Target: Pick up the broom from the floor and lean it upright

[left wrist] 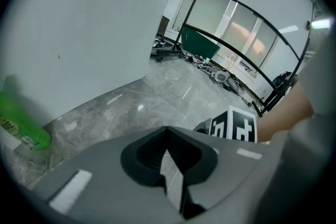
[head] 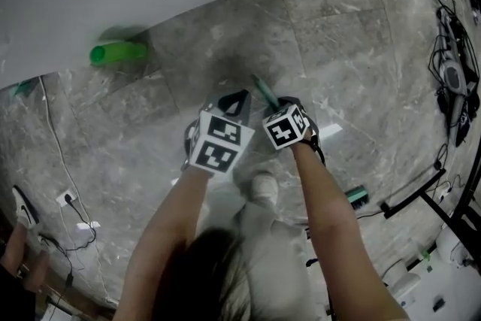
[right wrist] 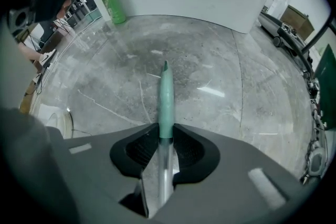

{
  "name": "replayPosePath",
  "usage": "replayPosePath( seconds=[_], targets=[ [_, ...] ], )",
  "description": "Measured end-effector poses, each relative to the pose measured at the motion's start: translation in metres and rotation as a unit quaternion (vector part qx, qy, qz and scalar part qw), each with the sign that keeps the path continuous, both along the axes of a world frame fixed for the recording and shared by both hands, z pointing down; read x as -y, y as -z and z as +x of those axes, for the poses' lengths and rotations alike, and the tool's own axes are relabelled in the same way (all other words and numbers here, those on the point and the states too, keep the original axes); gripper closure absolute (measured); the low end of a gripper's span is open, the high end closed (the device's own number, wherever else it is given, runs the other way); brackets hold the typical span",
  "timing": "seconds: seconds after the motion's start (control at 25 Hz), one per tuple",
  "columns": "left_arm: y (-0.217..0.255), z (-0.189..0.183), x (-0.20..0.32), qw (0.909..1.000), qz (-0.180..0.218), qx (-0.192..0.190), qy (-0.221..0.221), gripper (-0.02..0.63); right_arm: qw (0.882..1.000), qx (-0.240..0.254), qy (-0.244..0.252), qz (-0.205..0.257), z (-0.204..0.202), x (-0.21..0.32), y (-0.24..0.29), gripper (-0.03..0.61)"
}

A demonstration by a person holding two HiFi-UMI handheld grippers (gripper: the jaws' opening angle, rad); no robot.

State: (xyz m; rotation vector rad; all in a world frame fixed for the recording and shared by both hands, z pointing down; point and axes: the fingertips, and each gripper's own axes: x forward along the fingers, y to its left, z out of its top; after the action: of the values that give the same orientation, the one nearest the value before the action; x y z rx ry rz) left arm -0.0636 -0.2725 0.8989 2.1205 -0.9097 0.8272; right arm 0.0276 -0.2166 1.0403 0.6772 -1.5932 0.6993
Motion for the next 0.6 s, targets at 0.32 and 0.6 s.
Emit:
replayPosePath(
  seconds=[0.32, 0.6],
  targets=[
    [-0.007, 0.001, 0.011, 0.9999, 0.003, 0.012, 0.001, 0.614, 1.0, 0.012, 0.009, 0.0, 0.001, 0.0, 0.004, 0.495],
    [0.015, 0.002, 0.014, 0.9999, 0.004, 0.012, 0.003, 0.614, 0.999, 0.017, 0.014, 0.031, -0.001, 0.005, 0.042, 0.494]
  ],
)
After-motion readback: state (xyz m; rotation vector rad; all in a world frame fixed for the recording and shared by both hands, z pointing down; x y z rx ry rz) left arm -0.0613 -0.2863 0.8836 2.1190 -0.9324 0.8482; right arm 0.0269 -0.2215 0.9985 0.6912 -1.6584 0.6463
